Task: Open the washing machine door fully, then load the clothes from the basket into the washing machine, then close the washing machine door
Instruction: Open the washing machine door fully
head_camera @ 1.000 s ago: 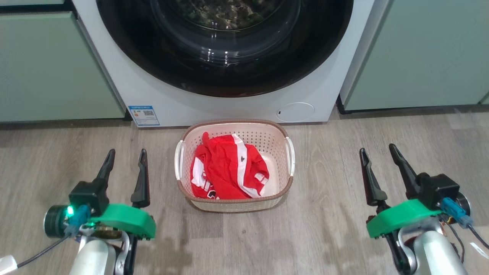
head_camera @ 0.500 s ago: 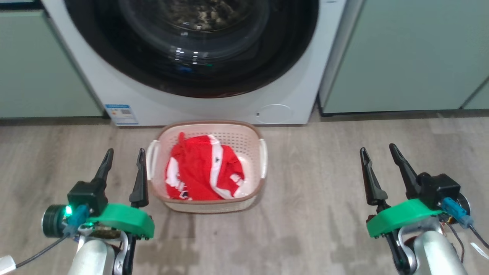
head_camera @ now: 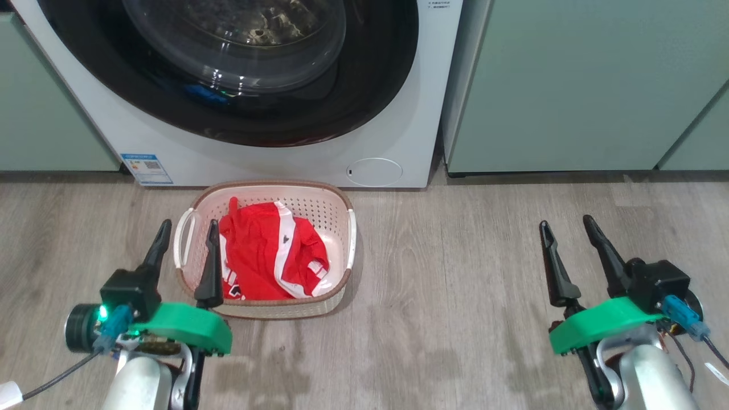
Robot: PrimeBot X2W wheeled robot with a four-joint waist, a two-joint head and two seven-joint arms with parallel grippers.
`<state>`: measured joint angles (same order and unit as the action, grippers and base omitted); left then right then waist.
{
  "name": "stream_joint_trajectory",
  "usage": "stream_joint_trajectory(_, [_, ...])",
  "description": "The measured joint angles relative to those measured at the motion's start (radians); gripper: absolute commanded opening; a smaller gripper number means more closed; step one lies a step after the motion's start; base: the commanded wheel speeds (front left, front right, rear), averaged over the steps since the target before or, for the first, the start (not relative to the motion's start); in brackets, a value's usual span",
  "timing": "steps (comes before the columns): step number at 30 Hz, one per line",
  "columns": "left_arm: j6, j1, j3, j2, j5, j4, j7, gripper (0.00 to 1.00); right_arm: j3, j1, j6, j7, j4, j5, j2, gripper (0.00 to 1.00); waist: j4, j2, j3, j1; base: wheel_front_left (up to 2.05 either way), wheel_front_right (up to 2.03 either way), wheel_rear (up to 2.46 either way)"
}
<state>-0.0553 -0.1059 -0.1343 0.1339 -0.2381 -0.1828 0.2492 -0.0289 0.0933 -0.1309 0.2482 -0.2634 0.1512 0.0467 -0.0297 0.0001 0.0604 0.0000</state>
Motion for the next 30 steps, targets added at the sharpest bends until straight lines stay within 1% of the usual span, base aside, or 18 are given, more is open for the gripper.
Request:
stream_joint_trajectory(25, [-0.002,0.0,0.0,0.001,-0.009,-0.007,0.0,1.0,-0.002,0.0,0.0,0.002,-0.009,-0.002,0.0,1.0,0.003,0.0,-0.005,0.0,0.03,0.03,-0.06])
stream_joint_trajectory(26, [-0.002,0.0,0.0,0.001,-0.009,-0.007,0.0,1.0,-0.003,0.0,0.0,0.002,-0.009,-0.003,0.0,0.93,0.004,0.0,-0.006,0.0,0.0,0.0,0.0])
stream_joint_trajectory(27, [-0.002,0.0,0.0,0.001,-0.009,-0.007,0.0,1.0,-0.004,0.0,0.0,0.002,-0.008,-0.008,0.0,0.32,0.004,0.0,-0.007,0.0,0.0,0.0,0.0])
stream_joint_trajectory(28, [-0.002,0.0,0.0,0.001,-0.009,-0.007,0.0,1.0,-0.005,0.0,0.0,0.003,-0.008,-0.011,0.0,0.0,0.004,0.0,-0.007,0.0,0.0,0.0,0.0])
stream_joint_trajectory(30, [-0.002,0.0,0.0,0.001,-0.009,-0.007,0.0,1.0,-0.006,0.0,0.0,0.003,-0.008,-0.01,0.0,0.0,0.003,0.0,-0.007,0.0,0.0,0.0,0.0])
